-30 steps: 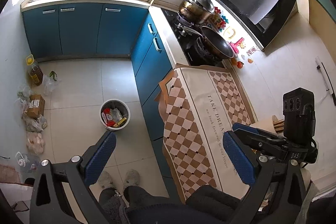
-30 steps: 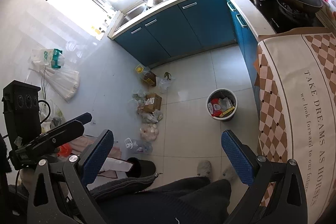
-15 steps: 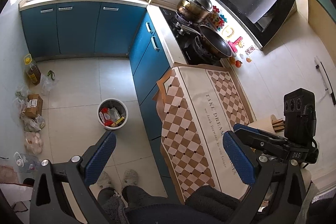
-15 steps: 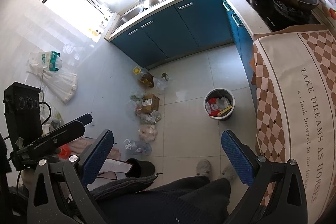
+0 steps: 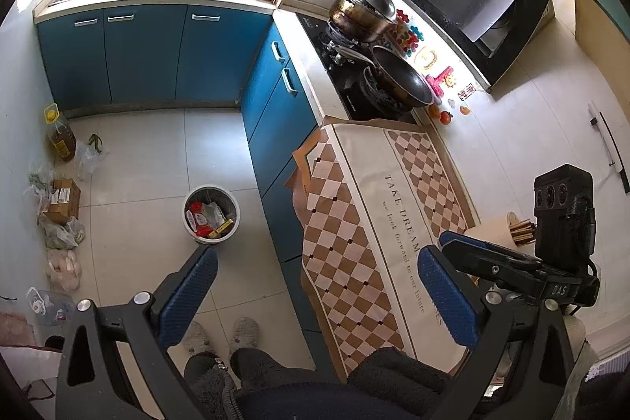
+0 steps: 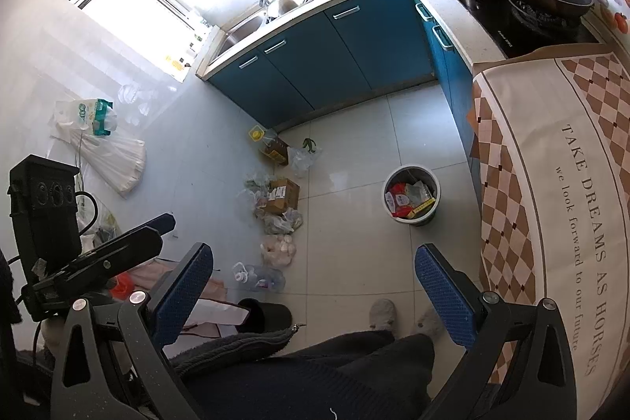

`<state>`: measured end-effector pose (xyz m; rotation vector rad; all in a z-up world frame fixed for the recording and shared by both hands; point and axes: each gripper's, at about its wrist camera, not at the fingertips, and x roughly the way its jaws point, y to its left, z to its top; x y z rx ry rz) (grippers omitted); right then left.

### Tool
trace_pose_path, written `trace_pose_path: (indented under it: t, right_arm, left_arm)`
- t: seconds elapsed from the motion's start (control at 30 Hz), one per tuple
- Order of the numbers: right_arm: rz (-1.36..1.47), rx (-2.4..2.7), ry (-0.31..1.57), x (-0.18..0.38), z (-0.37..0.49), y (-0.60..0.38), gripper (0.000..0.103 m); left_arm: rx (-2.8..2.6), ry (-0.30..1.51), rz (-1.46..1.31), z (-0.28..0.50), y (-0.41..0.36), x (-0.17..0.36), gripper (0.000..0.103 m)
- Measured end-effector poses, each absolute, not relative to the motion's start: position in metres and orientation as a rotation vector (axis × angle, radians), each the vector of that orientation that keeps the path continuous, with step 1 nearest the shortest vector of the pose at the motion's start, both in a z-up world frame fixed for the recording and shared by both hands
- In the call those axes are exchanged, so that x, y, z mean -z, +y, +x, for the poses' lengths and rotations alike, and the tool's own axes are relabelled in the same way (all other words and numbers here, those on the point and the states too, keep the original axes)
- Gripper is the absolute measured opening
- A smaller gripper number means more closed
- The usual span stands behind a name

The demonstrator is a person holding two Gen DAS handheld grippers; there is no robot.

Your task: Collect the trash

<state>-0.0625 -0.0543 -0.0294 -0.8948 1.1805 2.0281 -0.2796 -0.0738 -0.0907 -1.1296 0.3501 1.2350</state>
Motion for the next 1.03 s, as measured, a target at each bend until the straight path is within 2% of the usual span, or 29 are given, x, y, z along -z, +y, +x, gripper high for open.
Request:
trace_pose_path:
  t: [1.03]
  right_arm:
    - [-0.877, -2.033, 1.171, 0.015, -0.057, -0.056, 0.103]
  left_arm:
    - [-1.228, 0.344, -1.109, -0.283, -0.063, 0.078, 0.103]
